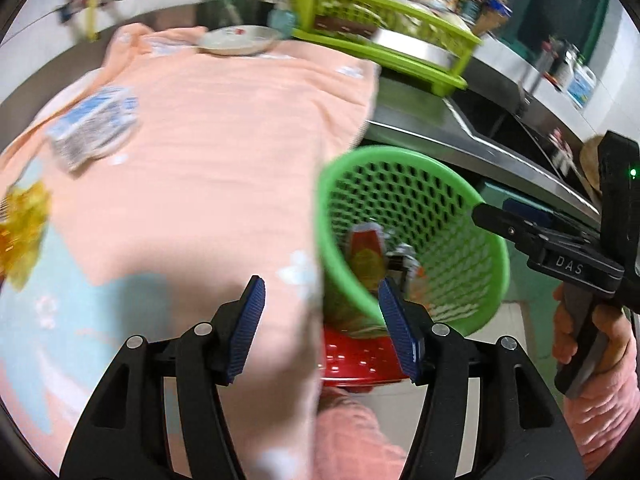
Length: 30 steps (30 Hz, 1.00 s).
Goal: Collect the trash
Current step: 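Grasp the yellow bag with the right tool while the left grasps the red cup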
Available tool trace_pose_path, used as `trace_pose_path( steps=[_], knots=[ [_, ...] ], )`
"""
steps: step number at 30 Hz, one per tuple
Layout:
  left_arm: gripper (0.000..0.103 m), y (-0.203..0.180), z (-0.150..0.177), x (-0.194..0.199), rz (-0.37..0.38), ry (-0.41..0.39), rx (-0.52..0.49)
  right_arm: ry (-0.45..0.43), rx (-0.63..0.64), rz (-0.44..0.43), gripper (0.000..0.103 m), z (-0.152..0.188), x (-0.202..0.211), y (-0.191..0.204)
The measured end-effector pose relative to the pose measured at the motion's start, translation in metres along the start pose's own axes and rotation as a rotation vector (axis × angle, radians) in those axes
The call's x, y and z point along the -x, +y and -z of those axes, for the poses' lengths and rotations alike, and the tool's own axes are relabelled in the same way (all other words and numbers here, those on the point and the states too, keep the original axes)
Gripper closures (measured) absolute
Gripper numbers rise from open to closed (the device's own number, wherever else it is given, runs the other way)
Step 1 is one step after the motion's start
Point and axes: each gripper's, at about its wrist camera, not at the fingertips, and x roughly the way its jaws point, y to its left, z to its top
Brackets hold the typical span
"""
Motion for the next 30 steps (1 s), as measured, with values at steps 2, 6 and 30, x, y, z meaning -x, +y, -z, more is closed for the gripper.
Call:
trace_pose_path(
  steps=[2,6,30],
  knots=[
    [0.044,0.017,0.000,0.010,-0.032,-0.020,0.024,0.003,0.017,-0.014,0.020,-0.003,-0.004,0.012],
    [0.042,0.053,-0.004,0.031,-0.128,-0.072,0.069,0.007,0.053,-0.051,0.020,-0.011,-0.012,0.039],
    [0.037,0.252,0.018,0.155,-0.381,-0.254,0.383,0.079,0.313,-0.338,0.020,-0.022,-0.063,0.257]
  ],
)
